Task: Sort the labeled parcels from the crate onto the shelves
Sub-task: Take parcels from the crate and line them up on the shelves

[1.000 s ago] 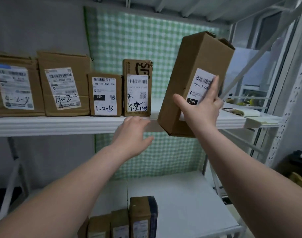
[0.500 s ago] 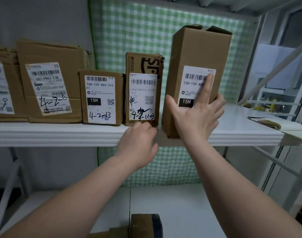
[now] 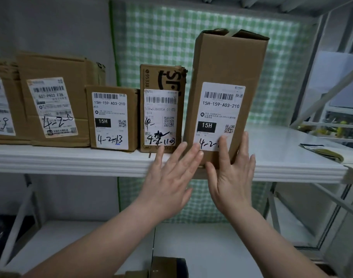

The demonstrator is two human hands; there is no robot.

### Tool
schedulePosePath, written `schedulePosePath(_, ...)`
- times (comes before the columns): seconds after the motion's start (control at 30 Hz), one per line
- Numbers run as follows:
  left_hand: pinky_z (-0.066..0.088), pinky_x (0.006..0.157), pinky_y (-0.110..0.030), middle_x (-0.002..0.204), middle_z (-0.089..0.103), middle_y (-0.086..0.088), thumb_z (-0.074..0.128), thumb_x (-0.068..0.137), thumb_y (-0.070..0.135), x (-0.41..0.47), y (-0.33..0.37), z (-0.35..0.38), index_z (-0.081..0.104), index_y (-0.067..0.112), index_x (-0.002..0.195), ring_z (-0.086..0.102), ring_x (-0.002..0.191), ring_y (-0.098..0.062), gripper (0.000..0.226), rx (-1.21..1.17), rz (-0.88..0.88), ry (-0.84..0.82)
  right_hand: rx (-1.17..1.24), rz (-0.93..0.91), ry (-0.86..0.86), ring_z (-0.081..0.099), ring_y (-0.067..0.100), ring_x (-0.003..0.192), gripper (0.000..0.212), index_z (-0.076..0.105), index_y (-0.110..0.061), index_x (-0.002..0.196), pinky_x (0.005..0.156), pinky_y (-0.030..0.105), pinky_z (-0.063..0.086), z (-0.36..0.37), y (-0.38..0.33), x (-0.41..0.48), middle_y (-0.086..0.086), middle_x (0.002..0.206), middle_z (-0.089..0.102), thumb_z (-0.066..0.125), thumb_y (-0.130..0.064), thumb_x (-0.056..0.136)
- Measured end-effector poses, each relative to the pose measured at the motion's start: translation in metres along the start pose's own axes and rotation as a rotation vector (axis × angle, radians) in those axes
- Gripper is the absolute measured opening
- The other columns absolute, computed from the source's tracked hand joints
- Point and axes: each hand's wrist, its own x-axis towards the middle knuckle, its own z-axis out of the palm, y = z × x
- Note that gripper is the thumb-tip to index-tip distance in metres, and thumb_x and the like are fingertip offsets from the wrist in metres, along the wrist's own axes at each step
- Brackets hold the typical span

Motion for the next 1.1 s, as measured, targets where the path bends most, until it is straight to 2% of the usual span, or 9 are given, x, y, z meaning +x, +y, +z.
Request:
schedulePosePath(0.1, 0.017, 0.113, -0.058, 0.159, 0.01, -0.007, 0.06, 0.08, 0.053, 0.002, 0.003, 0.005, 0.014, 0.011, 0.15, 0.006, 0.146, -0.024, 0.094, 0.003, -0.016, -0.062, -0.028, -0.078, -0.085, -0.013, 0.024, 0.151, 0.075, 0.001, -0.029, 0.155, 0.116, 0.06, 0.007, 0.002, 0.01, -0.001, 0.017, 0.16, -0.015, 0.035, -0.056, 0.094)
schedulePosePath(0.2, 0.016, 0.114, -0.057, 0.159, 0.004, -0.008, 0.059, 0.081, 0.054, 0.006, 0.005, 0.007, 0.009, 0.011, 0.15, 0.003, 0.146, -0.024, 0.096, -0.002, -0.03, -0.117, -0.062, -0.093, -0.164, -0.018, 0.021, 0.15, 0.077, -0.003, -0.029, 0.155, 0.117, 0.057, 0.005, 0.004, 0.015, 0.001, 0.016, 0.159, -0.019, 0.03, -0.062, 0.093)
schedulePosePath(0.4, -0.021, 0.108, -0.054, 0.149, -0.042, -0.002, 0.031, 0.092, 0.058, 0.017, 0.004, 0.017, -0.025, 0.016, 0.144, -0.035, 0.137, -0.022, 0.088, 0.012, -0.06, -0.197, -0.123, -0.074, -0.288, -0.014, 0.02, 0.149, 0.077, -0.005, -0.024, 0.154, 0.119, 0.05, 0.004, 0.008, 0.019, 0.009, 0.012, 0.158, -0.023, 0.019, -0.064, 0.093)
schedulePosePath(0.53, -0.028, 0.103, -0.053, 0.146, -0.045, 0.0, 0.025, 0.093, 0.059, 0.019, 0.005, 0.021, -0.031, 0.016, 0.14, -0.031, 0.14, -0.025, 0.085, 0.024, -0.069, -0.202, -0.141, -0.074, -0.33, -0.004, 0.019, 0.15, 0.079, 0.003, -0.02, 0.156, 0.119, 0.049, 0.007, 0.007, 0.021, 0.013, 0.015, 0.158, -0.019, 0.014, -0.065, 0.093)
schedulePosePath(0.63, -0.021, 0.107, -0.055, 0.151, -0.034, -0.001, 0.029, 0.092, 0.058, 0.022, 0.007, 0.022, -0.021, 0.017, 0.143, -0.008, 0.146, -0.032, 0.082, 0.009, -0.08, -0.198, -0.121, -0.03, -0.339, 0.009, 0.025, 0.151, 0.075, 0.013, -0.026, 0.157, 0.12, 0.047, 0.005, 0.005, 0.021, 0.018, 0.021, 0.162, -0.008, 0.016, -0.065, 0.092)
schedulePosePath(0.73, 0.003, 0.112, -0.057, 0.16, 0.008, -0.004, 0.045, 0.089, 0.054, 0.025, 0.009, 0.016, 0.014, 0.013, 0.15, 0.023, 0.143, -0.034, 0.08, 0.014, -0.067, -0.189, -0.069, 0.0, -0.343, 0.005, 0.022, 0.152, 0.068, 0.019, -0.031, 0.151, 0.12, 0.049, 0.005, 0.006, 0.02, 0.025, 0.021, 0.163, 0.005, 0.016, -0.065, 0.092)
schedulePosePath(0.8, 0.013, 0.111, -0.057, 0.156, 0.027, -0.006, 0.053, 0.085, 0.052, 0.026, 0.011, 0.015, 0.03, 0.012, 0.147, 0.034, 0.138, -0.034, 0.076, 0.018, -0.074, -0.185, -0.05, 0.003, -0.351, 0.002, 0.019, 0.152, 0.064, 0.02, -0.032, 0.148, 0.121, 0.049, 0.005, 0.007, 0.021, 0.028, 0.019, 0.163, 0.01, 0.016, -0.064, 0.092)
schedulePosePath(1.0, 0.023, 0.109, -0.061, 0.148, 0.04, -0.01, 0.061, 0.081, 0.047, 0.025, 0.014, 0.017, 0.041, 0.01, 0.142, 0.042, 0.132, -0.032, 0.074, 0.008, -0.108, -0.201, -0.024, -0.014, -0.376, 0.023, 0.022, 0.148, 0.062, 0.023, -0.031, 0.144, 0.121, 0.049, 0.008, 0.007, 0.022, 0.033, 0.015, 0.163, 0.013, 0.015, -0.065, 0.092)
schedulePosePath(1.1, 0.02, 0.11, -0.059, 0.148, 0.04, -0.011, 0.06, 0.082, 0.047, 0.023, 0.017, 0.01, 0.038, 0.01, 0.144, 0.041, 0.133, -0.029, 0.076, 0.007, -0.133, -0.214, 0.055, -0.002, -0.352, 0.016, 0.019, 0.15, 0.061, 0.029, -0.027, 0.144, 0.121, 0.05, 0.009, 0.005, 0.021, 0.032, 0.013, 0.164, 0.012, 0.023, -0.061, 0.094)
